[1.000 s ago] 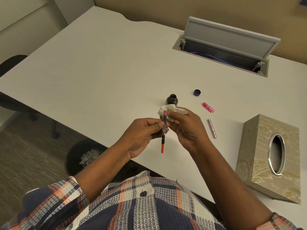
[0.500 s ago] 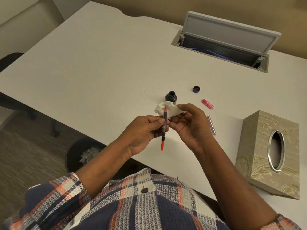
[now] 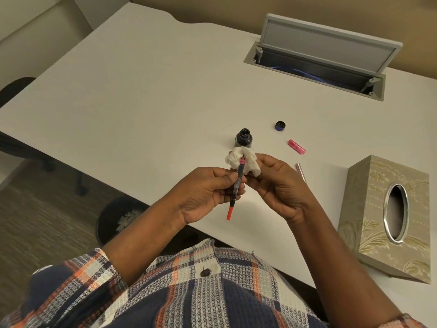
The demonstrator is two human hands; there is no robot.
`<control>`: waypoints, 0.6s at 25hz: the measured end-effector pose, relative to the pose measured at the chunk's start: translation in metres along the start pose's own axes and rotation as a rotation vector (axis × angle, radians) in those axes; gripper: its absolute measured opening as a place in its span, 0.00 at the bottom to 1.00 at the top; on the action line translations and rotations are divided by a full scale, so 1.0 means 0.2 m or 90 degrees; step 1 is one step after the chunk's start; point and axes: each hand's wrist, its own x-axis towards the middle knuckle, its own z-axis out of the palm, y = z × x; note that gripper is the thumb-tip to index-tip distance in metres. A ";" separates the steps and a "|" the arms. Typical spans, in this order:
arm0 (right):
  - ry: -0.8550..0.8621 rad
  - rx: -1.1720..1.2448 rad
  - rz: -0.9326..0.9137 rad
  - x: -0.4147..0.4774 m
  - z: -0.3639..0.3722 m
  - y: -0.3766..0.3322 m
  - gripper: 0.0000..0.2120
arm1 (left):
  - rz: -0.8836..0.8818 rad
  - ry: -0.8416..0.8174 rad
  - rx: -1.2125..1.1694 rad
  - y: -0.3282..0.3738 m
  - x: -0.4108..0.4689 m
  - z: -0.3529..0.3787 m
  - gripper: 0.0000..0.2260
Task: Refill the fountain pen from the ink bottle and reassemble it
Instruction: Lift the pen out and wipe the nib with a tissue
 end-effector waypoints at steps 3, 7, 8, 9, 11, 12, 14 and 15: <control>0.006 -0.030 -0.018 0.00 0.02 0.01 0.08 | -0.006 -0.002 0.021 -0.01 -0.01 0.03 0.08; 0.030 -0.050 -0.023 -0.01 0.03 0.02 0.04 | -0.014 0.010 0.035 -0.02 -0.02 0.03 0.08; 0.036 -0.057 -0.024 -0.01 0.03 0.02 0.03 | -0.017 0.011 0.036 -0.02 -0.02 0.03 0.08; 0.043 -0.059 -0.023 -0.02 0.03 0.02 0.04 | -0.021 0.013 0.033 -0.02 -0.03 0.03 0.08; 0.056 -0.065 -0.022 -0.02 0.04 0.02 0.07 | -0.033 0.018 0.023 -0.02 -0.03 0.04 0.08; 0.061 -0.063 -0.021 -0.02 0.05 0.03 0.10 | -0.038 0.020 0.014 -0.02 -0.04 0.04 0.08; 0.068 -0.046 -0.014 -0.02 0.05 0.03 0.15 | -0.049 0.026 -0.012 -0.02 -0.04 0.04 0.08; 0.071 -0.032 -0.009 -0.02 0.06 0.03 0.14 | -0.057 0.028 -0.026 -0.02 -0.04 0.04 0.08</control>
